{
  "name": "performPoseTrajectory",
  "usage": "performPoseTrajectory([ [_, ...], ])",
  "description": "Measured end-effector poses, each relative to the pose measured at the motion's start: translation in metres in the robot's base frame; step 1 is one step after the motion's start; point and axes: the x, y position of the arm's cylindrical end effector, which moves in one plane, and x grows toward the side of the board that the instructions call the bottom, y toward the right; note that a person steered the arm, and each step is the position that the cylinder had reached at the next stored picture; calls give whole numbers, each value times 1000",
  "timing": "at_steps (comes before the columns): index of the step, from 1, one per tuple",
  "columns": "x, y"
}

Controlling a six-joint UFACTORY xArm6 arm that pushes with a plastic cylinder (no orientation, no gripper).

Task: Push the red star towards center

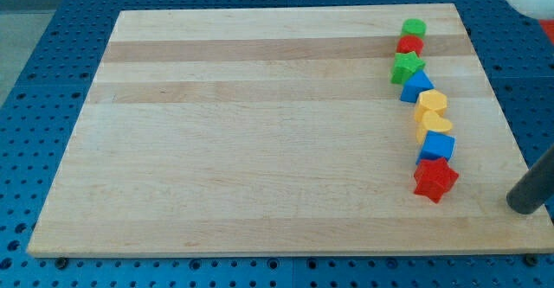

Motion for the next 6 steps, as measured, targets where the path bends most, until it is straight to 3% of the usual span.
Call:
performPoseTrajectory([
  [2, -10, -122],
  [3, -9, -126],
  [5, -5, -15],
  [6, -40, -29],
])
